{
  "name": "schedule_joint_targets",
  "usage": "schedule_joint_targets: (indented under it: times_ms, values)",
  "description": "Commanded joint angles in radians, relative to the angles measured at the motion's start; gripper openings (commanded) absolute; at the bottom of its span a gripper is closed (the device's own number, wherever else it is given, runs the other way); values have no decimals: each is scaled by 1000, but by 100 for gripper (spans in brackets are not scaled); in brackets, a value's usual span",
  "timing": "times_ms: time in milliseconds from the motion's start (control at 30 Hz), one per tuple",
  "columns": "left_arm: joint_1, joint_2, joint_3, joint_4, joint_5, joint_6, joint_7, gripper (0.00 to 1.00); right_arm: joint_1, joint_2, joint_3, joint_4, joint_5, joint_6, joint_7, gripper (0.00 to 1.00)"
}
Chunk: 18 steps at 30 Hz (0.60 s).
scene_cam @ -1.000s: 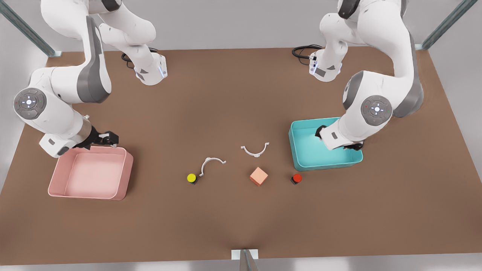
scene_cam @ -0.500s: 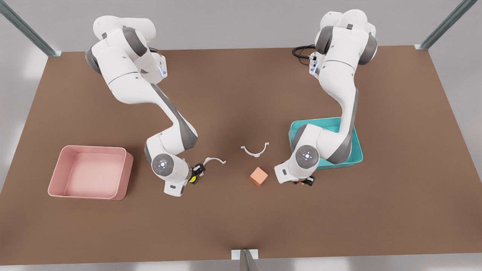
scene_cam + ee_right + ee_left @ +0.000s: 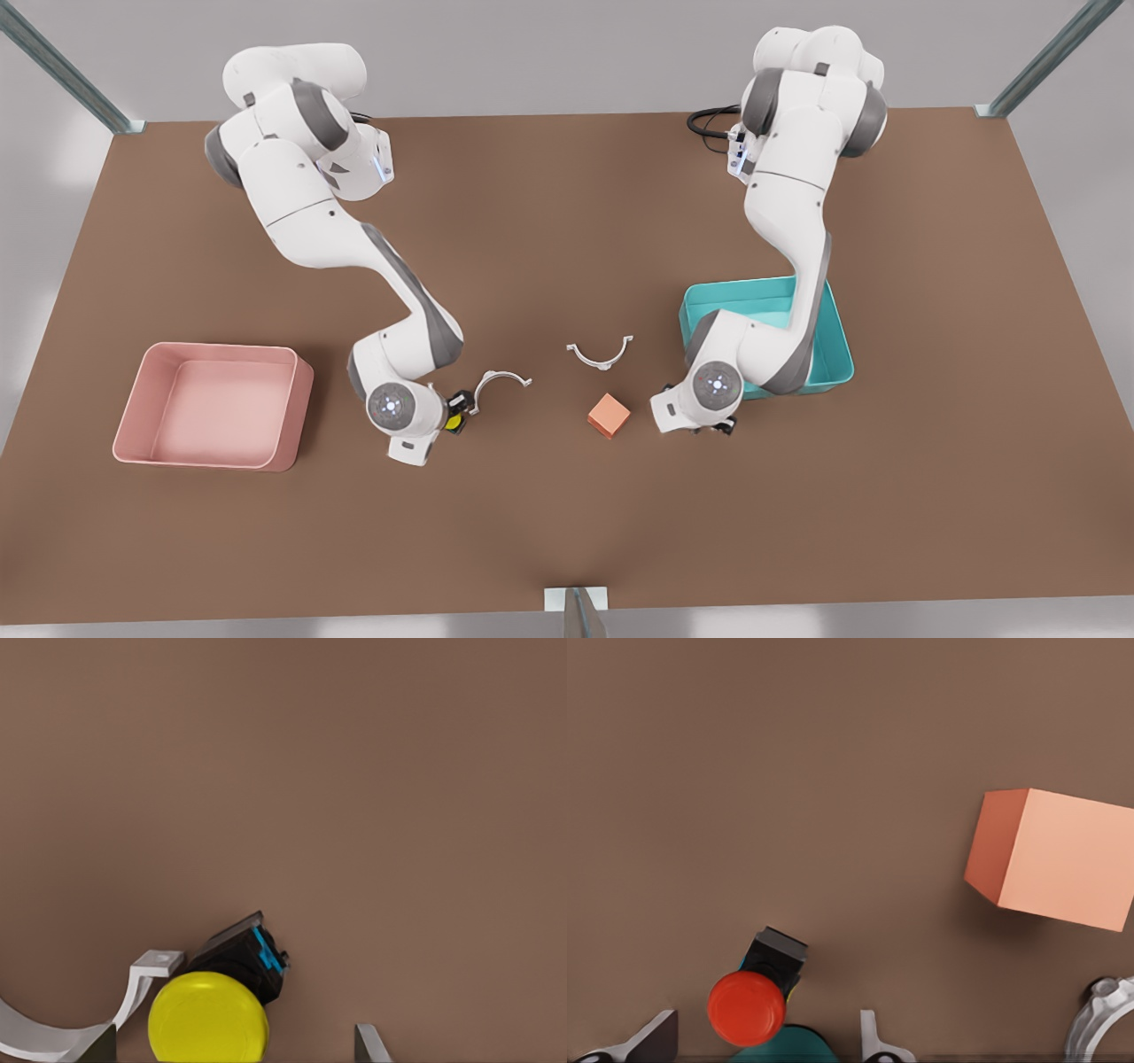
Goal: Place the red button in the blue storage box with the left arm, and place the yellow button in the pink storage box with the right arm
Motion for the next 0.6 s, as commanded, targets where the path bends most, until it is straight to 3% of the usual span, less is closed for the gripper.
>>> schedule_joint_targets:
  times_ms: [0,300,433,567]
  values:
    - [0,-31,0,-69,1,156,23,100,3,8,4,0,-13,7,-42,100]
    - [2,-9,14,-101,-1,185,44,100,3,38,7,2,-15,79,-70,100]
    - [15,4,12,-99,-4,185,43,81,3,39,7,2,-15,80,-68,81]
    - [15,11,12,-93,-2,185,43,76,3,44,7,-1,-13,82,-68,81]
